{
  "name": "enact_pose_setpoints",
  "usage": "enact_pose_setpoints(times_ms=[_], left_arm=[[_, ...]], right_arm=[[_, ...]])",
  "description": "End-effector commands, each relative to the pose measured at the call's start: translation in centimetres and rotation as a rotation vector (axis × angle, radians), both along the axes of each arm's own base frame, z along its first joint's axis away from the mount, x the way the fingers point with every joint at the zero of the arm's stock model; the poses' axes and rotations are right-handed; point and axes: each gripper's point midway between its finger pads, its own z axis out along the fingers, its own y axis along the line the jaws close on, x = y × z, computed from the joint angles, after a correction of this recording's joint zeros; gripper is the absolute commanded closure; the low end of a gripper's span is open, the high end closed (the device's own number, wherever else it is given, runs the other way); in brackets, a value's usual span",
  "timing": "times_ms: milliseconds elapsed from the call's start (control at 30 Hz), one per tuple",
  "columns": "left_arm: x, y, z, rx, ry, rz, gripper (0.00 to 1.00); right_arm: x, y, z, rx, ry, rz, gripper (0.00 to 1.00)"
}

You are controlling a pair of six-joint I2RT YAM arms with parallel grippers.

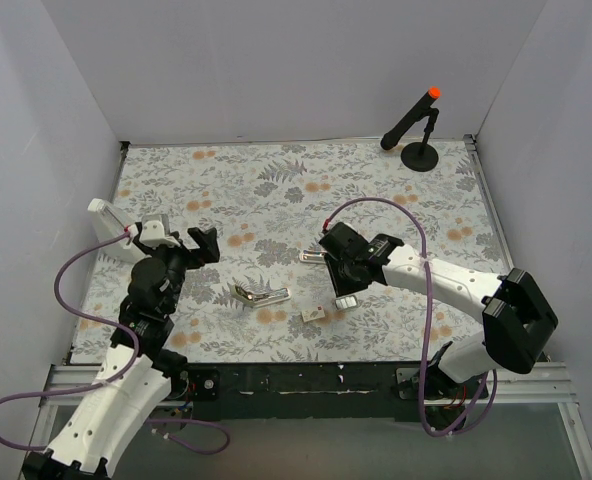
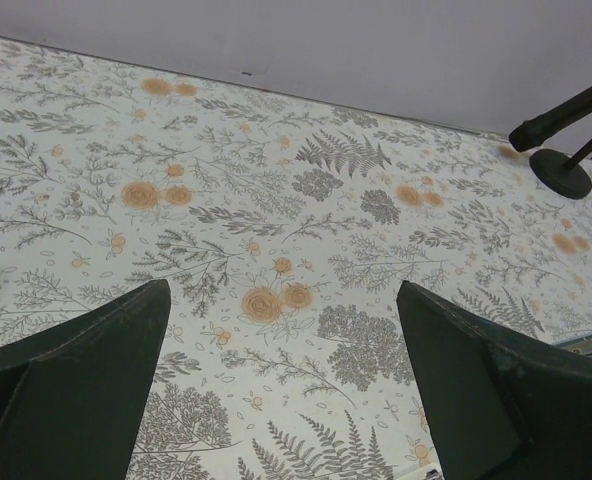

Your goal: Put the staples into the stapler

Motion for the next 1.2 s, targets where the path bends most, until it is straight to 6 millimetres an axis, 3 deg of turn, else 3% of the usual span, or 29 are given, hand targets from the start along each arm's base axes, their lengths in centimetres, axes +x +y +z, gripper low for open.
enact_pose_setpoints(times_ms=[0, 267, 400, 800, 1167], left_arm=[[-0.8, 1.1, 2.2, 0.009, -0.083, 0.043, 0.02], [-0.4, 0.4, 2.3, 0.009, -0.01, 0.013, 0.02], [-0.2, 0.2, 2.1, 0.007, -0.007, 0.01, 0.02], [0.7, -0.2, 1.8, 0.01, 0.015, 0.004, 0.02], [1.1, -0.8, 1.6, -0.007, 0.023, -0.012, 0.02]], right_arm=[[-0.2, -0.2, 1.6, -0.004, 0.0, 0.025, 0.63], [-1.4, -1.8, -0.6, -0.032, 0.033, 0.016, 0.67], [-0.9, -2.0, -1.6, -0.023, 0.041, 0.0, 0.72], [1.2, -2.3, -2.9, -0.013, 0.068, -0.006, 0.73], [0.3, -1.4, -3.8, 0.02, 0.136, 0.036, 0.71]])
